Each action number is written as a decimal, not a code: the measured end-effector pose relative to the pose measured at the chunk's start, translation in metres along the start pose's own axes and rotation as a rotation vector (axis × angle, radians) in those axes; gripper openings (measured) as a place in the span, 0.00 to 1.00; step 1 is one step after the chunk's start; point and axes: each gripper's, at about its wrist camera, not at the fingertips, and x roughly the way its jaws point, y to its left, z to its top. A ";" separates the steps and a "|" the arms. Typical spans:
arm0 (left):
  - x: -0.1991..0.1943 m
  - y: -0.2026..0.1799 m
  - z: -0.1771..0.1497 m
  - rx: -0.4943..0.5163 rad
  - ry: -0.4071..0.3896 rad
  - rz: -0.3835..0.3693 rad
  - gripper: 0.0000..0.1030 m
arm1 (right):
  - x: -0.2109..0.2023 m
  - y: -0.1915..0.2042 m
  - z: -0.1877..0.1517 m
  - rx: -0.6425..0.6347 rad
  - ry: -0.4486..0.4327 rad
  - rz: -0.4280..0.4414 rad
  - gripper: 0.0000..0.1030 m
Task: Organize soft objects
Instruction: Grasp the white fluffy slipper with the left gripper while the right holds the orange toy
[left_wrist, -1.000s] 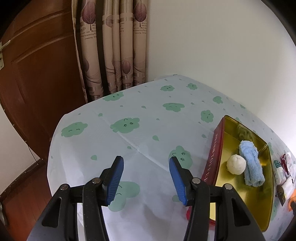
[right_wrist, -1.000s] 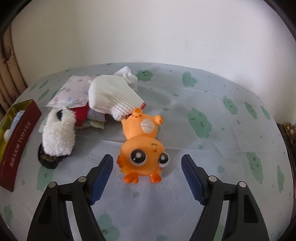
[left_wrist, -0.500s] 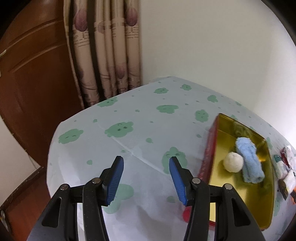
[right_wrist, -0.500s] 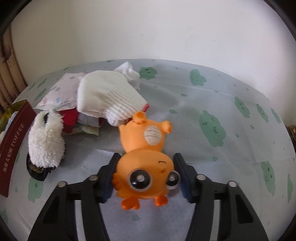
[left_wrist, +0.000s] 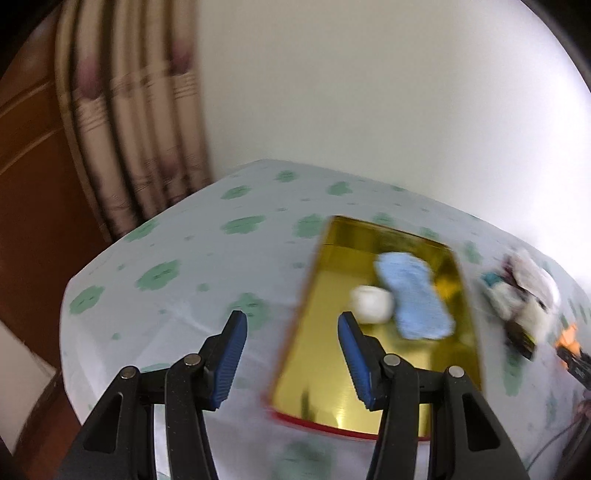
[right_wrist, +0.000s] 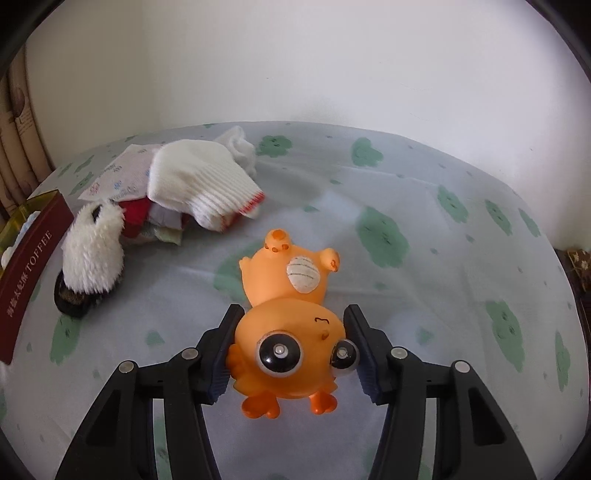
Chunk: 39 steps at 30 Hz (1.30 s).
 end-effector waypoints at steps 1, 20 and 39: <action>-0.003 -0.012 0.001 0.023 -0.004 -0.019 0.51 | -0.001 -0.003 -0.003 0.006 0.004 -0.002 0.50; 0.003 -0.244 -0.021 0.414 0.093 -0.430 0.52 | -0.012 -0.024 -0.026 0.051 0.021 0.013 0.51; 0.069 -0.301 -0.024 0.390 0.159 -0.351 0.52 | -0.012 -0.029 -0.024 0.068 0.023 0.048 0.52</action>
